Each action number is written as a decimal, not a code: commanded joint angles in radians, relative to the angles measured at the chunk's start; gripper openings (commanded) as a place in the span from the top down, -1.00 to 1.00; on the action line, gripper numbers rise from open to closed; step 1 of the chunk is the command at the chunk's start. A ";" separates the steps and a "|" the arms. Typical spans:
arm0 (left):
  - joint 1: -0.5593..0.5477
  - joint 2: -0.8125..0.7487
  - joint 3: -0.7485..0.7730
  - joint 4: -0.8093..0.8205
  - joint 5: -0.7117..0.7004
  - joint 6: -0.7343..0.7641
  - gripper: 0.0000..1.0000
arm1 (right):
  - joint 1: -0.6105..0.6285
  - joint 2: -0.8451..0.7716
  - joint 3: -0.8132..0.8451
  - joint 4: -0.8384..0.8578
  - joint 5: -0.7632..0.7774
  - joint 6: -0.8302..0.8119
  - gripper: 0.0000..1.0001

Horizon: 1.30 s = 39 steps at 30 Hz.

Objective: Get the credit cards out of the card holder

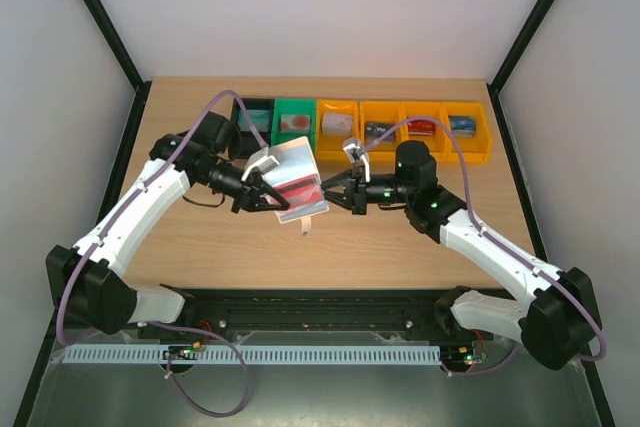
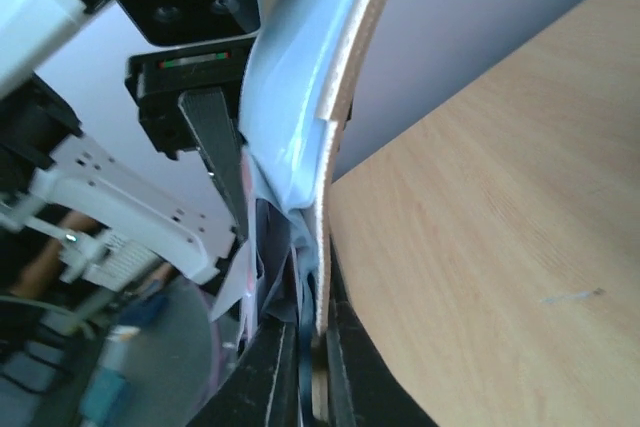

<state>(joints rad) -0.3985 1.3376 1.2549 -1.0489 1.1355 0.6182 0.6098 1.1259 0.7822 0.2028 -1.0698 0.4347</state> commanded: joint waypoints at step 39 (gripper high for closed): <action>0.219 -0.047 -0.135 0.347 0.248 -0.323 -0.32 | -0.080 -0.020 -0.069 0.346 -0.027 0.425 0.97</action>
<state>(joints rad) -0.1799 1.3041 1.1313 -0.7502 1.3277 0.3435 0.5312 1.1305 0.7101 0.4774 -1.0618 0.8566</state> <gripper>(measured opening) 0.680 0.022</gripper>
